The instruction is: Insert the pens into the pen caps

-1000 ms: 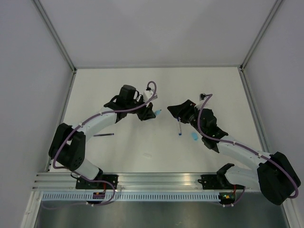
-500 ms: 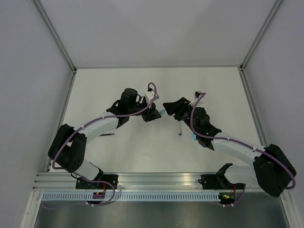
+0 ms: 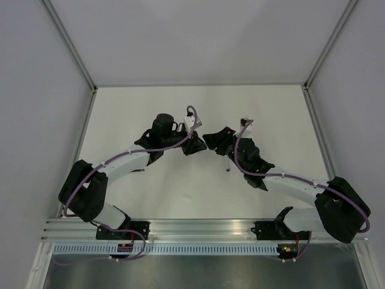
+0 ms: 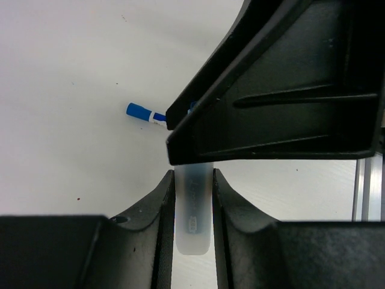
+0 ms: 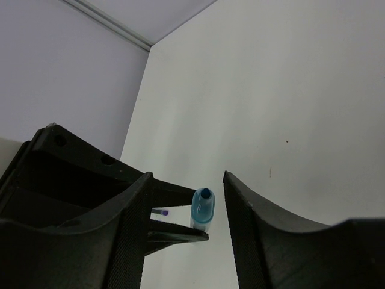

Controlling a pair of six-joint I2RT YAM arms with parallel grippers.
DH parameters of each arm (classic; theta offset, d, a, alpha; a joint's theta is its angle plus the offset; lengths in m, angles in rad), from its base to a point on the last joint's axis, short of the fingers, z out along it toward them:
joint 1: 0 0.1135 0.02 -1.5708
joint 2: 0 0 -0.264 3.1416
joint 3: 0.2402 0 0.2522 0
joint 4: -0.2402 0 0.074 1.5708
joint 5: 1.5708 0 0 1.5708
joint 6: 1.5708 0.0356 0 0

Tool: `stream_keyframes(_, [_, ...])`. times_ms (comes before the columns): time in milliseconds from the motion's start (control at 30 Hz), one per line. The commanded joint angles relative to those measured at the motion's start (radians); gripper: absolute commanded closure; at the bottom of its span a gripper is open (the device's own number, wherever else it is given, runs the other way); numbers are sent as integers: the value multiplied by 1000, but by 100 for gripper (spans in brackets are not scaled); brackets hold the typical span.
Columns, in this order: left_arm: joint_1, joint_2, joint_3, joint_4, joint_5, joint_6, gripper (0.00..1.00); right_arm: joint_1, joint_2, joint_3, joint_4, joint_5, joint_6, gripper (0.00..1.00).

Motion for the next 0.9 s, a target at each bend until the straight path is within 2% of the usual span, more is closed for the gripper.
stream_keyframes(0, [-17, -64, -22, 80, 31, -39, 98, 8, 18, 16, 83, 14, 25, 45])
stream_keyframes(300, [-26, -95, -59, 129, 19, -67, 98, 32, 26, 5, 91, 29, 48, 65])
stream_keyframes(333, [-26, -105, -65, 137, 19, -70, 98, 32, 26, 3, 94, 29, 48, 74])
stream_keyframes(400, [-27, -119, -77, 146, 19, -73, 98, 32, 26, 3, 95, 29, 45, 82])
stream_keyframes(433, [-27, -131, -82, 146, 19, -74, 98, 32, 20, 3, 98, 26, 44, 92])
stream_keyframes(467, [-26, -139, -87, 146, 22, -74, 96, 34, 17, 3, 98, 22, 41, 98])
stream_keyframes(500, [-27, -147, -96, 146, 26, -74, 93, 32, 10, 3, 100, 19, 35, 100])
stream_keyframes(567, [-27, -174, -110, 150, 104, -67, 75, 32, -8, 12, 100, -7, 4, 100])
stream_keyframes(600, [-29, -188, -126, 175, 130, -76, 53, 32, -19, 19, 83, -17, -8, 100])
stream_keyframes(667, [-32, -228, -145, 222, 207, -126, 28, 32, -52, 43, 52, -50, -63, 100])
stream_keyframes(700, [-35, -240, -156, 271, 229, -180, 1, 31, -66, 54, 7, -61, -83, 100])
stream_keyframes(800, [-41, -283, -151, 313, 269, -287, 0, 31, -126, 84, -95, -70, -157, 100])
stream_keyframes(867, [-43, -306, -136, 286, 183, -382, 0, 29, -172, 103, -150, -55, -201, 100])
